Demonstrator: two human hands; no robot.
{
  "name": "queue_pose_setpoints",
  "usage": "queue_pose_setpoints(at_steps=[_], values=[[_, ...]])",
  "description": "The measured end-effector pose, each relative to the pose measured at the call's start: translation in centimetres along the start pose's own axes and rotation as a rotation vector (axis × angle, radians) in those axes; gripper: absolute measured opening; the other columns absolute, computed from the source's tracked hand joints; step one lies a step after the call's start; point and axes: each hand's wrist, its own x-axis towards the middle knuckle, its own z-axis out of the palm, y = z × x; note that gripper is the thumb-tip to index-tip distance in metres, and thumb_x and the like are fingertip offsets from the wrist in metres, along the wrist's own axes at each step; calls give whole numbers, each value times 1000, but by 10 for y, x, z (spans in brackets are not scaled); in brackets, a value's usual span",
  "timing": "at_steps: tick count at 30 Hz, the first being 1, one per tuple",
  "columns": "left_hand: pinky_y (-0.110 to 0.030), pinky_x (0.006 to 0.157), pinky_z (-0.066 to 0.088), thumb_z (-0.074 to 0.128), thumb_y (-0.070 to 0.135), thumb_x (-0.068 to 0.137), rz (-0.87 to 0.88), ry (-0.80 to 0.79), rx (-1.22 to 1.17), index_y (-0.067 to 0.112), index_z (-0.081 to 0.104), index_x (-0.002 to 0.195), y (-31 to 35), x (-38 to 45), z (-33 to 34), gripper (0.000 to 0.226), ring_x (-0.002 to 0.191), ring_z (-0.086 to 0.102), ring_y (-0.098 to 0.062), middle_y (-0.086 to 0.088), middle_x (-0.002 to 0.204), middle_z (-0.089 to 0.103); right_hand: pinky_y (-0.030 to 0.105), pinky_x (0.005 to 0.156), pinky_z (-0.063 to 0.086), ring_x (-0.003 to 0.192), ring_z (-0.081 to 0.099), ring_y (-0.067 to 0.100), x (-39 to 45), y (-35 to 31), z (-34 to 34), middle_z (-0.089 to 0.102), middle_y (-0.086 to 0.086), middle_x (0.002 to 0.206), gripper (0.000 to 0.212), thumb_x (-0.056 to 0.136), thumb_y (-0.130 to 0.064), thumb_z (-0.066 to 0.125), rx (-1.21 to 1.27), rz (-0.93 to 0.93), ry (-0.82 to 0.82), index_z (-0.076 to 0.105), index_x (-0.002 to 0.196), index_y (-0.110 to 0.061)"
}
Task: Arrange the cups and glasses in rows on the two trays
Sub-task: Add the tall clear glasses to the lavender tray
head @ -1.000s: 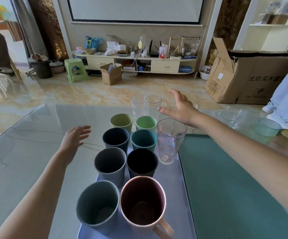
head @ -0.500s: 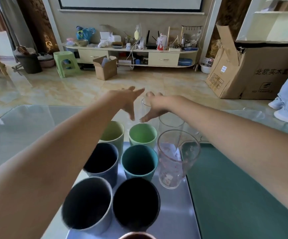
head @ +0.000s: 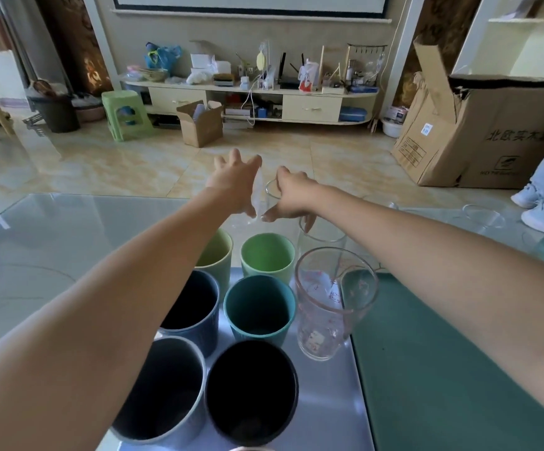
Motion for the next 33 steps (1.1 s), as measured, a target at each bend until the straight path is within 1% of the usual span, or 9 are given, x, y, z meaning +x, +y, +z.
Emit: queue_pose_setpoints(at_steps=[4, 7, 12, 15, 20, 23, 27, 30, 33], values=[[-51, 102, 40, 86, 32, 60, -26, 77, -17, 19, 30, 136, -4, -24, -39, 95, 124, 32, -43, -20, 137, 31, 37, 57, 56, 103, 52, 37, -16, -3, -8, 31, 17, 133, 79, 78, -36, 74, 17, -53, 131, 25, 137, -15], [-51, 98, 42, 85, 30, 64, -47, 155, -44, 20, 29, 138, -1, -50, -69, 93, 128, 28, -44, -19, 142, 26, 36, 71, 46, 110, 54, 39, -36, -11, -24, 30, 18, 139, 80, 79, -39, 73, -1, -115, 265, 25, 139, -15], [-50, 94, 46, 85, 30, 64, -27, 251, -17, 22, 33, 132, 13, -101, -121, 86, 129, 29, -39, -16, 137, 30, 31, 70, 41, 98, 57, 33, -88, -28, -66, 39, 16, 127, 68, 77, -39, 74, 73, -274, 472, 34, 127, -16], [-48, 92, 46, 84, 31, 64, -1, 293, -13, 22, 34, 130, 30, -138, -150, 84, 128, 31, -37, -14, 135, 31, 25, 55, 36, 88, 58, 26, -129, -34, -93, 47, 11, 119, 58, 74, -39, 75, 105, -358, 537, 38, 114, -20], [-51, 93, 46, 85, 36, 59, 34, 302, -89, 27, 34, 134, 54, -201, -191, 92, 130, 31, -37, -11, 135, 34, 24, 62, 37, 89, 58, 20, -206, -35, -123, 55, 4, 114, 62, 65, -36, 79, 94, -470, 579, 45, 116, -23], [-49, 95, 46, 86, 39, 57, 91, 278, -78, 29, 34, 134, 70, -236, -206, 94, 126, 34, -35, -9, 131, 37, 23, 54, 36, 83, 54, 17, -253, -28, -132, 53, -3, 100, 71, 65, -33, 81, 78, -495, 590, 43, 123, -21], [-50, 98, 44, 86, 47, 49, 163, 190, -82, 34, 37, 130, 88, -275, -216, 96, 123, 39, -31, -6, 131, 41, 30, 69, 46, 86, 54, 17, -308, -15, -131, 51, -12, 98, 78, 66, -34, 82, 89, -490, 547, 39, 129, -23], [-51, 96, 43, 84, 54, 44, 212, 128, -87, 40, 38, 124, 103, -302, -215, 94, 115, 46, -26, -1, 126, 44, 27, 60, 41, 74, 52, 14, -337, -3, -127, 44, -16, 80, 82, 66, -36, 83, 78, -460, 489, 36, 133, -27], [-44, 92, 47, 85, 48, 51, 274, 89, -84, 37, 38, 128, 115, -324, -205, 91, 108, 47, -21, 1, 122, 43, 26, 58, 42, 69, 50, 7, -353, 10, -118, 47, -12, 80, 85, 64, -37, 84, 69, -429, 447, 36, 132, -29]])
